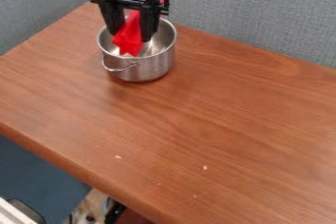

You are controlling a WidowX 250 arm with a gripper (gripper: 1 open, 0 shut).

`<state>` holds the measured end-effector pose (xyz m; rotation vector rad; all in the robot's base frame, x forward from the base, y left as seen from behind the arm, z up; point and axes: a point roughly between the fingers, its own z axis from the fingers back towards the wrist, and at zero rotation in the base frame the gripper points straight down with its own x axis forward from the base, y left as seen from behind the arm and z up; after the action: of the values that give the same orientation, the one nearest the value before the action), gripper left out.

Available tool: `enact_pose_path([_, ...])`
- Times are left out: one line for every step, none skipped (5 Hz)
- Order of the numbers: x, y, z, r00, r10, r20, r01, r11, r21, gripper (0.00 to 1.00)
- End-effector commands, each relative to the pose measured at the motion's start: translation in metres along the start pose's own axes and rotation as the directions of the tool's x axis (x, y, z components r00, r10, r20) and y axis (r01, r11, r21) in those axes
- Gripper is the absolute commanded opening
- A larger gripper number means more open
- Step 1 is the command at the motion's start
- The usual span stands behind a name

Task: Put the red object in the metal pot

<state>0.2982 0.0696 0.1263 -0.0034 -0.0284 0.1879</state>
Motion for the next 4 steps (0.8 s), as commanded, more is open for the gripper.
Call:
enact_pose_path([0.018,0.007,0.01,0.998,0.016,0.054,-0.017,1.0,0.013,0.0])
enact_pose_path([0.025,0.008,0.004,0.999,0.019,0.048,-0.02,1.0,0.02,0.0])
enact_pose_path([0.03,0.008,0.0,0.999,0.02,0.043,-0.021,0.999,0.027,0.0])
enact_pose_path([0.034,0.009,-0.004,0.999,0.02,0.037,-0.021,0.999,0.036,0.0])
